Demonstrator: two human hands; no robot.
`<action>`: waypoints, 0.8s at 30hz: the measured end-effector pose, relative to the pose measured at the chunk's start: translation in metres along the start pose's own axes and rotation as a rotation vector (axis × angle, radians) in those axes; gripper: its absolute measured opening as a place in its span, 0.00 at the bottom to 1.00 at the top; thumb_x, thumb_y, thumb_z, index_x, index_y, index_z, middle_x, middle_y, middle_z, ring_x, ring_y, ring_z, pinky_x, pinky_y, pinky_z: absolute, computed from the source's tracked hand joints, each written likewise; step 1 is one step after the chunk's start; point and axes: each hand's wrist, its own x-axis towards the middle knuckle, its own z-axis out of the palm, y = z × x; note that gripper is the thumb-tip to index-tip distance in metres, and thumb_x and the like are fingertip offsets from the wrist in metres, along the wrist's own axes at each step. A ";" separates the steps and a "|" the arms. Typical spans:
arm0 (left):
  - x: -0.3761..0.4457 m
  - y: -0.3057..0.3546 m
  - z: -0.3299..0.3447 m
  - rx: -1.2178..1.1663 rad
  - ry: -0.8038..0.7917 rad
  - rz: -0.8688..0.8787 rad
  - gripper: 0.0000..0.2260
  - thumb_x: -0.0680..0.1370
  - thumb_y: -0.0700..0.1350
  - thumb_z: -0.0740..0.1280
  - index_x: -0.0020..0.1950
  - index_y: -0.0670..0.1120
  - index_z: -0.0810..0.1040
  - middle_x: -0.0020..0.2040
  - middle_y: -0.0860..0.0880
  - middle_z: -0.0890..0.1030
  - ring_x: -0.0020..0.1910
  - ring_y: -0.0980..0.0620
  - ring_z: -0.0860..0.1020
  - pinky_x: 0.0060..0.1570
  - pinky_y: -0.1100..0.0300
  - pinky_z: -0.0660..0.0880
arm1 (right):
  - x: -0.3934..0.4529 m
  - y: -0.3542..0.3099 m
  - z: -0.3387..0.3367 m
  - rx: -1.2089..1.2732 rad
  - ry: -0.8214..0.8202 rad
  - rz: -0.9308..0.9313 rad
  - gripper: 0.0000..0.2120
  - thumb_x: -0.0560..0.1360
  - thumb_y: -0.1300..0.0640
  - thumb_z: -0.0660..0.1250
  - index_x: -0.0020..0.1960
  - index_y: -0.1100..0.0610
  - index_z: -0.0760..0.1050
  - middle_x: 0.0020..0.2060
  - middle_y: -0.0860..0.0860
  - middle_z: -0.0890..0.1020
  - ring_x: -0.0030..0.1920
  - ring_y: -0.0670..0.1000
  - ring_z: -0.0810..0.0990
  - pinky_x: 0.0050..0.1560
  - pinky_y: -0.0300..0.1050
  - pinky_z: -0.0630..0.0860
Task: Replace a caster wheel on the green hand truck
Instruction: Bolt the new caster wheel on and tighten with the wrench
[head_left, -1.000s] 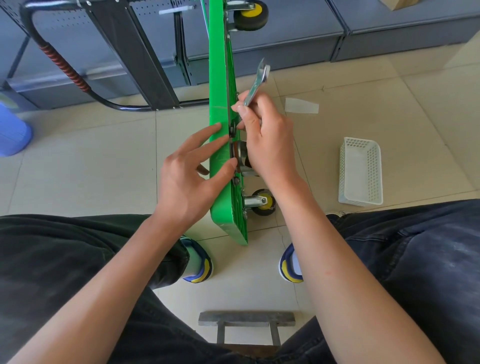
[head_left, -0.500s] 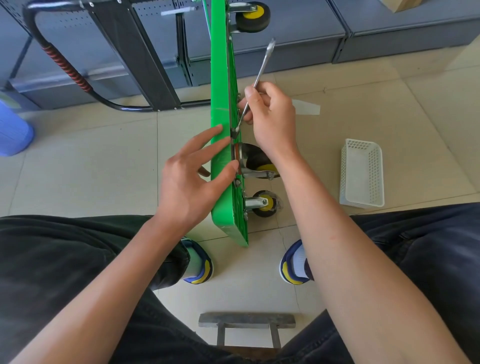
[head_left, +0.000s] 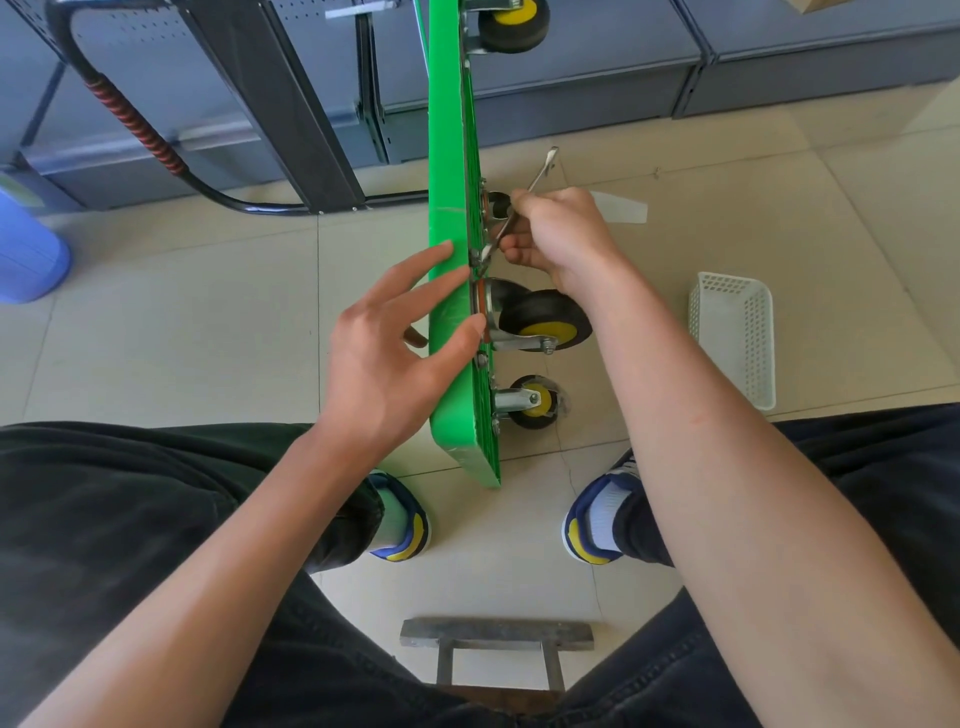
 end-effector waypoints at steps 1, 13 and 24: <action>0.000 0.000 0.000 -0.003 -0.002 -0.001 0.18 0.78 0.51 0.70 0.67 0.49 0.81 0.71 0.54 0.76 0.66 0.61 0.75 0.45 0.60 0.81 | -0.002 0.001 -0.002 -0.007 0.016 -0.029 0.10 0.84 0.57 0.62 0.53 0.64 0.77 0.40 0.59 0.85 0.32 0.50 0.81 0.38 0.43 0.80; 0.001 0.000 0.000 -0.002 0.006 0.009 0.18 0.78 0.50 0.71 0.66 0.48 0.81 0.70 0.54 0.77 0.66 0.60 0.76 0.44 0.68 0.78 | -0.077 0.028 -0.015 -0.172 0.225 -0.692 0.06 0.83 0.58 0.63 0.57 0.56 0.77 0.48 0.47 0.86 0.45 0.45 0.85 0.50 0.53 0.83; 0.001 -0.001 0.001 0.003 0.014 0.014 0.18 0.77 0.50 0.71 0.66 0.49 0.81 0.70 0.54 0.77 0.65 0.62 0.76 0.45 0.64 0.80 | -0.090 0.042 -0.004 -0.371 0.257 -1.006 0.10 0.82 0.66 0.66 0.62 0.65 0.79 0.55 0.57 0.85 0.54 0.52 0.85 0.56 0.41 0.81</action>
